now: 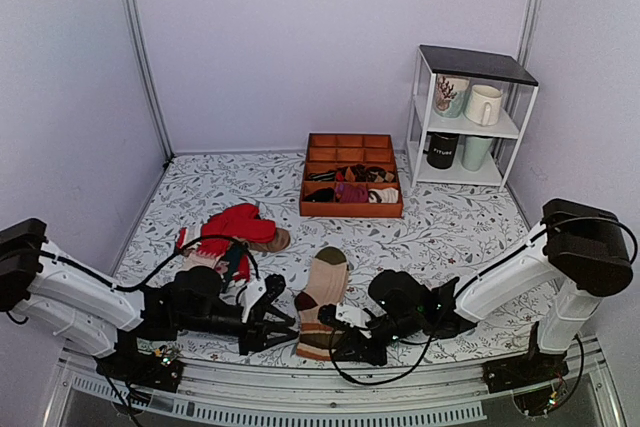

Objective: Roll the socks
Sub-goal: Roll a pair of socks at the center of the board.

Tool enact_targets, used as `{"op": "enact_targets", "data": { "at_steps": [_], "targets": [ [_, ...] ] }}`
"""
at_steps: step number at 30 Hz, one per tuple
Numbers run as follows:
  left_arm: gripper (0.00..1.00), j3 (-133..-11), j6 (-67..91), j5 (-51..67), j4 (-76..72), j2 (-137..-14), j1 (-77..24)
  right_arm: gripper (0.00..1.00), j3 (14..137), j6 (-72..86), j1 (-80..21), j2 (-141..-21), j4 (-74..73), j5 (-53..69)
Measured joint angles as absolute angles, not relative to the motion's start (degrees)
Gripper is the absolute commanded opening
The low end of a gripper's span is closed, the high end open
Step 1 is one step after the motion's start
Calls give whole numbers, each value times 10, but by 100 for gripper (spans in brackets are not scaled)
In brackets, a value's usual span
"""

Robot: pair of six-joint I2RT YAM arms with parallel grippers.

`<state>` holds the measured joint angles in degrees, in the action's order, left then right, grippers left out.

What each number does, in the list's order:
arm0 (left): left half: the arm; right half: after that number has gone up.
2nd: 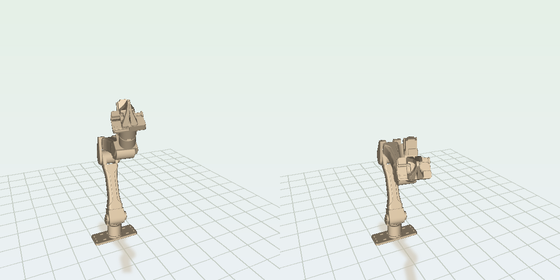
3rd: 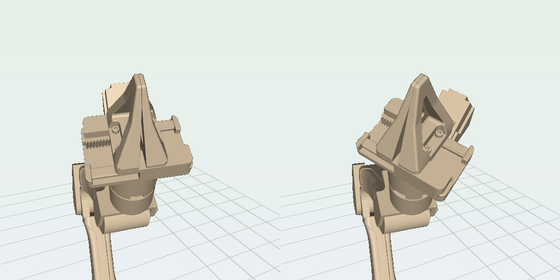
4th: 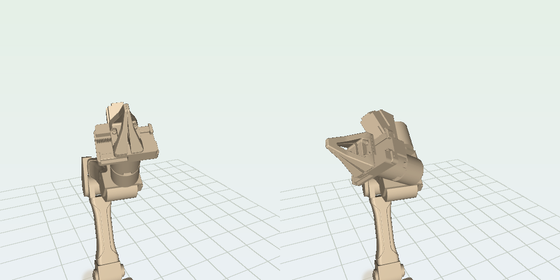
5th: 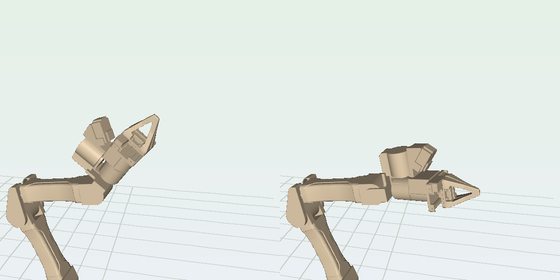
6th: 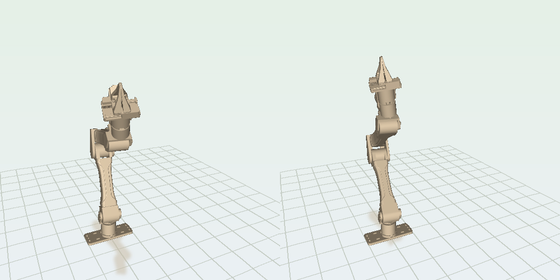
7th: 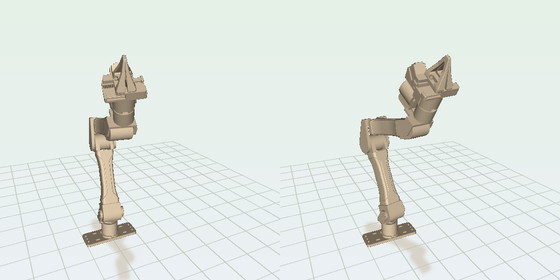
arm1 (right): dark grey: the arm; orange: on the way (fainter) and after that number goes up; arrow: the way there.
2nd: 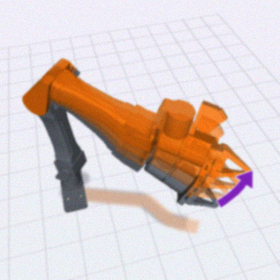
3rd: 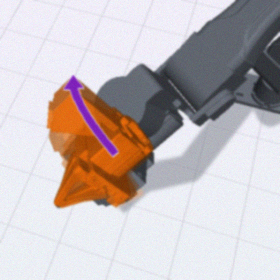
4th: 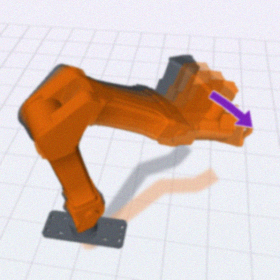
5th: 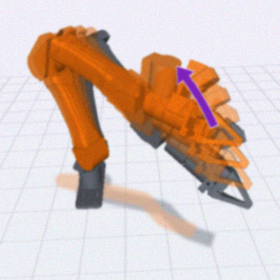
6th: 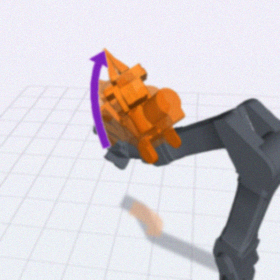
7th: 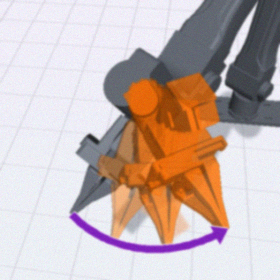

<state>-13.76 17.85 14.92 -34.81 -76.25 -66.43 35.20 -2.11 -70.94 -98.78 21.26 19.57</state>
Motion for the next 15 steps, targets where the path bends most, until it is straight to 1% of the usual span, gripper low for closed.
{"op": "enact_targets", "data": {
  "at_steps": [2, 4, 8, 9, 10, 13, 15],
  "targets": [
    [32, -137, 132, 120, -354, -724, -676, 13, 362, 10, -689, -1006, 216, 243],
    [32, -136, 92, 107, -369, -711, -685, 13, 377, 34, -674, -1027, 217, 285],
    [34, -131, 24, 103, -399, -727, -692, 13, 412, 69, -651, -1063, 199, 353],
    [35, -131, 15, 103, -405, -737, -693, 13, 418, 74, -647, -1066, 192, 364],
    [40, -131, 5, 104, -414, -753, -693, 13, 422, 80, -642, -1068, 183, 373],
    [44, -127, -9, 104, -437, -798, -698, 13, 429, 87, -635, -1070, 162, 389],
    [50, -120, -15, 102, -459, -825, -703, 13, 432, 90, -633, -1070, 150, 398]
  ]
}}
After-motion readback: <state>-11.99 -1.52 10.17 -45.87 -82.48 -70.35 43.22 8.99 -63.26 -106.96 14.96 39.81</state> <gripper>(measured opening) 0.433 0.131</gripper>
